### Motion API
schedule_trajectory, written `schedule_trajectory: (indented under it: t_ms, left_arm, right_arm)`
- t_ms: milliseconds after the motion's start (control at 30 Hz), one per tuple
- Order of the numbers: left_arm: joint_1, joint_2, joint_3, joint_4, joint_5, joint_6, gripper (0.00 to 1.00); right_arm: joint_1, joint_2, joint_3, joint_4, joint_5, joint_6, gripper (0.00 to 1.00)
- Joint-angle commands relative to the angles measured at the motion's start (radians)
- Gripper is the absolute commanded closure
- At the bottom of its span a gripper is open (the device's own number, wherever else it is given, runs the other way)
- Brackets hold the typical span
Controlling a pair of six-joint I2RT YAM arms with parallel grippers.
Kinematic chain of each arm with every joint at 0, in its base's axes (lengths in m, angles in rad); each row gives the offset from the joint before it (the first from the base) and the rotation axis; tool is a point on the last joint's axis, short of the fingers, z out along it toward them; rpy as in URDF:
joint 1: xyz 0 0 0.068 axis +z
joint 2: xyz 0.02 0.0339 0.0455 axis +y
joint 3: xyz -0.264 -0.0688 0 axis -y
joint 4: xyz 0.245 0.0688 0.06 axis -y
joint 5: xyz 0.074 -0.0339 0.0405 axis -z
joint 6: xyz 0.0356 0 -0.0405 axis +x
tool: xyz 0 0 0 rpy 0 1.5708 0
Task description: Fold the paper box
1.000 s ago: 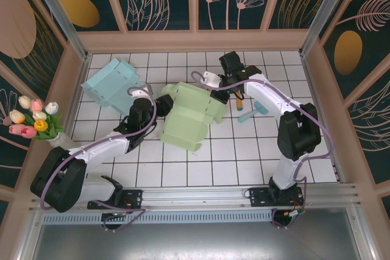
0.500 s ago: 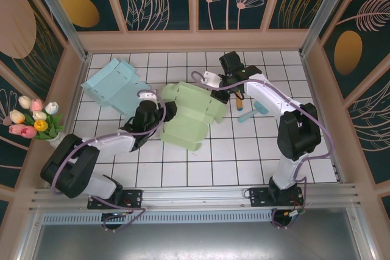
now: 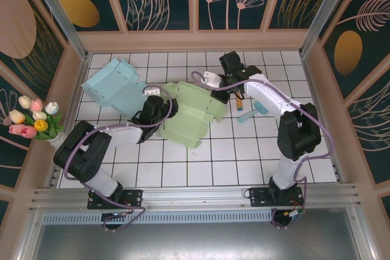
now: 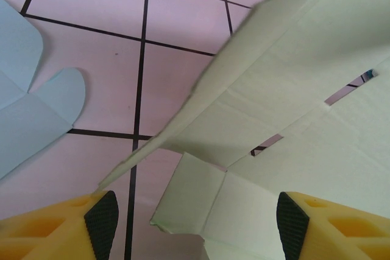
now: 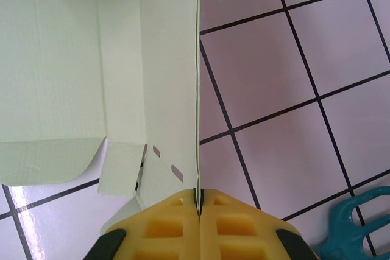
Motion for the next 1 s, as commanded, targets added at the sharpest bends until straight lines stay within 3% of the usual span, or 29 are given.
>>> schedule_trajectory:
  t_ms: [0, 233, 500, 800, 867, 967]
  left_arm:
    - [0.004, 0.023, 0.012, 0.055, 0.028, 0.040, 0.29]
    - [0.005, 0.012, -0.008, 0.136, 0.091, 0.095, 0.35]
    - [0.003, -0.015, -0.044, 0.228, 0.266, 0.086, 0.45]
    - [0.004, 0.034, -0.048, 0.314, 0.464, 0.047, 0.43]
    - [0.004, 0.007, -0.060, 0.319, 0.476, 0.040, 0.43]
    - [0.003, -0.078, -0.093, 0.264, 0.399, 0.039, 0.43]
  right_arm:
    - [-0.005, -0.023, -0.018, -0.002, -0.031, -0.025, 1.00]
    - [-0.005, -0.022, -0.018, -0.001, -0.031, -0.027, 1.00]
    - [-0.010, -0.016, -0.016, 0.005, -0.023, -0.016, 1.00]
    - [-0.011, -0.007, -0.023, 0.008, -0.031, -0.030, 1.00]
    - [-0.012, -0.006, -0.025, 0.014, -0.025, -0.030, 1.00]
    - [-0.012, -0.016, -0.041, 0.037, 0.003, -0.031, 1.00]
